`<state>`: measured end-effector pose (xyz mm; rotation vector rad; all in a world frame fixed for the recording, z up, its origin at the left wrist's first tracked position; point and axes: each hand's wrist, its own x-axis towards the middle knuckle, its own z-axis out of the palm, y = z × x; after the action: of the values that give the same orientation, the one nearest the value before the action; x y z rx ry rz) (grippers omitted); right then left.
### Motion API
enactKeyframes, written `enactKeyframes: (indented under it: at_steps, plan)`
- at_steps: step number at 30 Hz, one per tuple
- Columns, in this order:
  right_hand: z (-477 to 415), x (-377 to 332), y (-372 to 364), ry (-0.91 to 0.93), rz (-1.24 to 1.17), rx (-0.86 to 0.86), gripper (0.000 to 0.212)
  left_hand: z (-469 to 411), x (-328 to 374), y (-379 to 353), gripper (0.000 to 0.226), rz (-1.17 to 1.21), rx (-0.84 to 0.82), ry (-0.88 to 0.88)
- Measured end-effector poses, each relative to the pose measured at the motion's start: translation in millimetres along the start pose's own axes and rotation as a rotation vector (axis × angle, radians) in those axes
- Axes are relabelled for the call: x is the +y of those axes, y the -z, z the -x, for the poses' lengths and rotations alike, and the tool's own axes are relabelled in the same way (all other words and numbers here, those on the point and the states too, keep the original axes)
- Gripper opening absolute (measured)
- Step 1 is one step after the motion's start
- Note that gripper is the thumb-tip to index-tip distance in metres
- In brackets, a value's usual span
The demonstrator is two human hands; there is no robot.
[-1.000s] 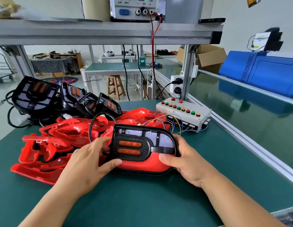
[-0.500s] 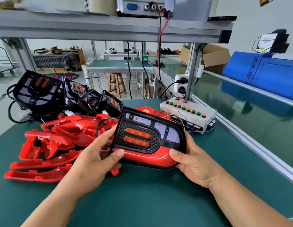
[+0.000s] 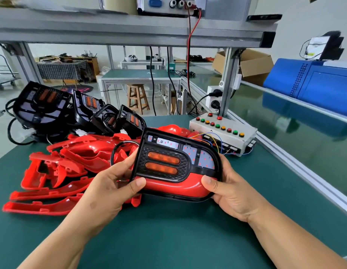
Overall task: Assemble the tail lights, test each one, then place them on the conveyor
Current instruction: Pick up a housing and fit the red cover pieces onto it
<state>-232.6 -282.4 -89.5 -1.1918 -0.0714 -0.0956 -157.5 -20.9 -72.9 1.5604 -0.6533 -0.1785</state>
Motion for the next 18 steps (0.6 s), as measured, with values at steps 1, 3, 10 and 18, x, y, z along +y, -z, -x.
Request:
enactKeyframes:
  at_steps: [1, 3, 10, 18]
  plan:
    - [0, 0, 0, 0.002, 0.0, 0.005, 0.062, 0, -1, 0, 0.061, 0.002, -0.009, -0.007]
    - [0, -1, 1, 0.003, 0.001, 0.012, 0.063, -1, -1, -1, 0.063, -0.014, -0.029, -0.026]
    - [-3, -7, 2, -0.022, -0.049, 0.06, 0.06, 2, 0, -9, 0.057, -0.161, 0.024, 0.015]
    - [1, -8, 9, 0.007, 0.035, 0.137, 0.053, 8, 22, -7, 0.043, -0.595, 0.093, 0.053]
